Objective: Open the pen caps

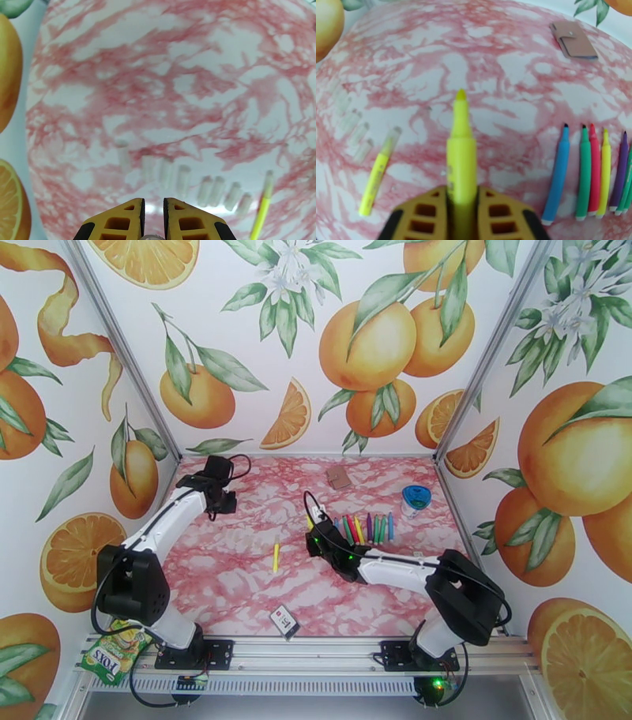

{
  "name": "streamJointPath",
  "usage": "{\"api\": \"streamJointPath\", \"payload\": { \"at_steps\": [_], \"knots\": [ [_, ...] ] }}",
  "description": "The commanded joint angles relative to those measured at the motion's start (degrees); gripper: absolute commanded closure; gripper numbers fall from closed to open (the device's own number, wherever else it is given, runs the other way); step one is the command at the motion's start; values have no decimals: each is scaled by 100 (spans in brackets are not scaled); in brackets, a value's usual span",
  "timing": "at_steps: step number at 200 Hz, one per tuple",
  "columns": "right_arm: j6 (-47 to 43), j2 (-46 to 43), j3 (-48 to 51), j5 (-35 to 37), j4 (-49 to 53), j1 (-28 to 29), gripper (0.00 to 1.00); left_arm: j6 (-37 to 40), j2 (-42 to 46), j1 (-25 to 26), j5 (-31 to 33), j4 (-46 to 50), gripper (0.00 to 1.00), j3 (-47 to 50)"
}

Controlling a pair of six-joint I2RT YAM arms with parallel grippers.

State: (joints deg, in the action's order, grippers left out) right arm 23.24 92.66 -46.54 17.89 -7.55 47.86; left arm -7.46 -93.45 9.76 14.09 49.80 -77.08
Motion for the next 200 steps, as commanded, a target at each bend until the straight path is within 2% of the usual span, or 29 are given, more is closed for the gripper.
{"api": "streamJointPath", "payload": {
  "at_steps": [1, 109, 160, 200],
  "knots": [
    [141, 160, -219, 185, 153, -62, 100, 63, -101, -100, 349, 110, 100, 139],
    [355, 751, -628, 151, 395, -364, 100, -128, -510, -786, 333, -462, 100, 681],
    [452, 987, -722, 199, 447, -473, 99, -129, -751, -1173, -222, -706, 99, 710],
    [510, 1220, -855, 227, 514, -618, 98, -76, -1037, -1345, -283, -736, 97, 681]
  ]
}}
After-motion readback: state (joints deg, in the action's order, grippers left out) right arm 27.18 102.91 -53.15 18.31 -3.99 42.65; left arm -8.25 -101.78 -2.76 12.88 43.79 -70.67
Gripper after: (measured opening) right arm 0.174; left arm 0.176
